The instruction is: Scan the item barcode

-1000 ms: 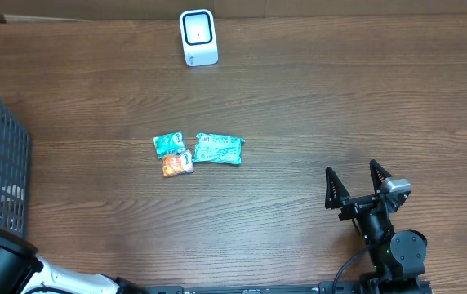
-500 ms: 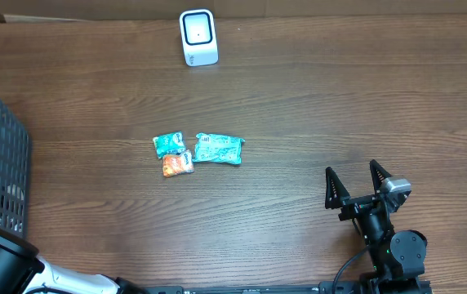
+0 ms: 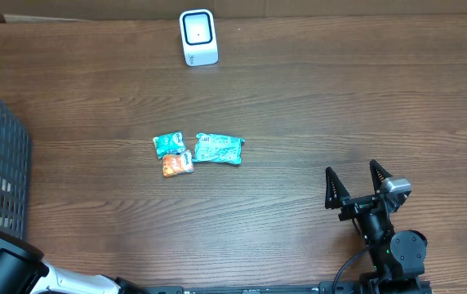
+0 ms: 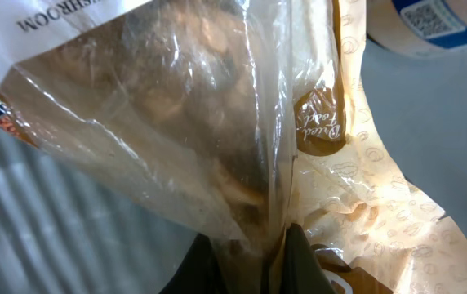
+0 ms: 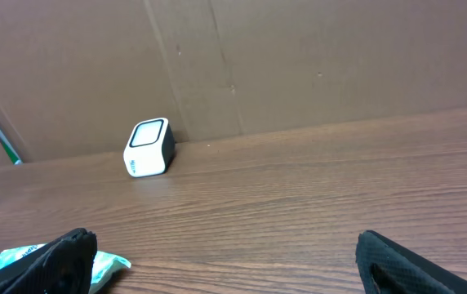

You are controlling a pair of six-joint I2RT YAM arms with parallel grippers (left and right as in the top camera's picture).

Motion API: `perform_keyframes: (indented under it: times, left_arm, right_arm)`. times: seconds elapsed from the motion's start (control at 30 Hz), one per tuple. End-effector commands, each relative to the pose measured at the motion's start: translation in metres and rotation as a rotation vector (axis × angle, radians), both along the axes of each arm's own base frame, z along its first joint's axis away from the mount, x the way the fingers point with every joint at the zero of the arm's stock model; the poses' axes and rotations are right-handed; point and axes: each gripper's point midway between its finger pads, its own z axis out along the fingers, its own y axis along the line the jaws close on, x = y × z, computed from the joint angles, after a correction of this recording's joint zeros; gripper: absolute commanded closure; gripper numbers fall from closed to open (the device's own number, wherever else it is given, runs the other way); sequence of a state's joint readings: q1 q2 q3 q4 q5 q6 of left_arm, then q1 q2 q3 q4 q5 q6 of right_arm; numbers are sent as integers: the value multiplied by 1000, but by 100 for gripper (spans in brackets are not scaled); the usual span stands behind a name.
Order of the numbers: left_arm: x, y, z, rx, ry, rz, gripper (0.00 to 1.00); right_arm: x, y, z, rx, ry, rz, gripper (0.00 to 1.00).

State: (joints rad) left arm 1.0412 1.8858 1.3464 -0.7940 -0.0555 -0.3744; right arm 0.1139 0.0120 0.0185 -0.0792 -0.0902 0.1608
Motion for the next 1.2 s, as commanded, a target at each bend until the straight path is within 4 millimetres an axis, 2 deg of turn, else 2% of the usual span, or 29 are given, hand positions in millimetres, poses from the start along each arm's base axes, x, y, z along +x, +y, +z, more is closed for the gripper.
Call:
perform_keyframes:
  times: [0.0, 0.17, 0.33, 0.4, 0.43, 0.53, 0.57, 0.67, 0.83, 1.03, 1.17]
  left_arm:
    - [-16, -32, -41, -161, 99, -8, 96]
    - [-14, -28, -22, -171, 105, -8, 96]
    - [-8, -20, 11, -170, 99, -8, 95]
    - [-5, -15, 35, -153, 89, -8, 96]
    - [-3, -12, 55, -127, 73, -8, 96]
    - [-1, -8, 87, -73, 38, -8, 95]
    - [0, -7, 112, -21, 8, -9, 95]
    - [-1, -9, 149, 67, -44, -8, 96]
    - [-7, -22, 204, 190, -154, 45, 96]
    - [18, -53, 266, 255, -435, -40, 96]
    - [31, -75, 296, 273, -572, -109, 96]
  right_arm:
    - [0, 1, -2, -2, -2, 6, 0]
    - [0, 1, -2, -2, -2, 5, 0]
    - [0, 1, -2, -2, -2, 5, 0]
    - [0, 1, -2, -2, -2, 5, 0]
    - [0, 1, -2, -2, -3, 6, 0]
    - [0, 1, -2, -2, -2, 6, 0]
    - [0, 1, -2, -2, -2, 6, 0]
    - [0, 1, -2, -2, -2, 6, 0]
    - [0, 1, -2, -2, -2, 5, 0]
    - [0, 1, -2, -2, -2, 6, 0]
    - [0, 1, -2, -2, -2, 5, 0]
